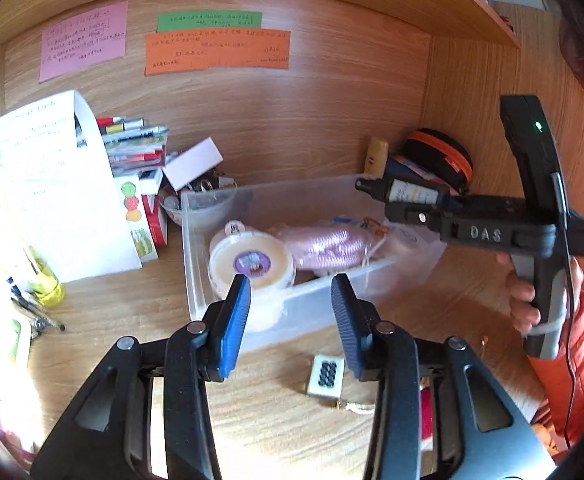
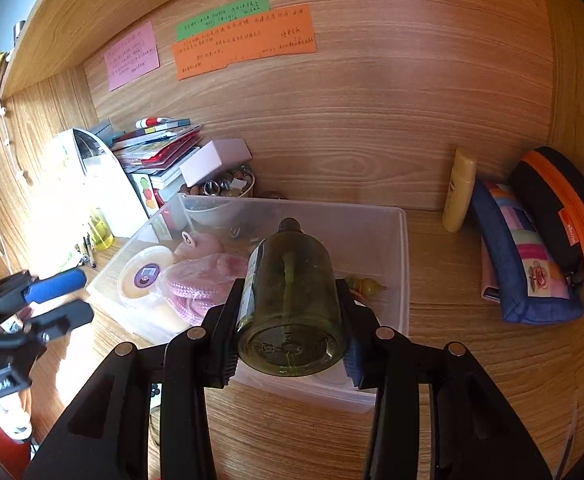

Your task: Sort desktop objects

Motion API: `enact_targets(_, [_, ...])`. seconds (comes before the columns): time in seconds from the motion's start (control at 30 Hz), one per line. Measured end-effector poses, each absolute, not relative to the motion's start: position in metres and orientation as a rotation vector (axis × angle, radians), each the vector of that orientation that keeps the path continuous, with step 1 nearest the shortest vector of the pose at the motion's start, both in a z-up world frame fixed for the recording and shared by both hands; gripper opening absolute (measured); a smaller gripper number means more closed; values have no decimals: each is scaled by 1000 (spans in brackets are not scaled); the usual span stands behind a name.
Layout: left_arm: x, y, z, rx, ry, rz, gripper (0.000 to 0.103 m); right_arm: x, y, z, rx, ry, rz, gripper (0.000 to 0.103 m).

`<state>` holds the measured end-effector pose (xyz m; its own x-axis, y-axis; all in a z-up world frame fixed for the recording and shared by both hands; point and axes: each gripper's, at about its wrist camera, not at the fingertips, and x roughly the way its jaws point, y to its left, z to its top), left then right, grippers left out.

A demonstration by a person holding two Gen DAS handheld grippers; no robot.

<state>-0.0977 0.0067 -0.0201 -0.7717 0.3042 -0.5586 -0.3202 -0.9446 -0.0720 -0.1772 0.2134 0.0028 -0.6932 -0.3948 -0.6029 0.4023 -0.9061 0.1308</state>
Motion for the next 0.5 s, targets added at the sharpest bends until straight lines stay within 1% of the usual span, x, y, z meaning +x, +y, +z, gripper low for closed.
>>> enact_targets(0.1, [-94,6,-30,-905,30,2629,42,-179,214,0,920,15,-2536,38])
enact_targets(0.3, [-95,10,-58,-1070,84,2557,42,-174,212,-1,920,32,-2527,38])
enact_targets(0.5, [-94,25,-69,-1113,147,2503,42,-175,215,-2,924,17,-2525,38])
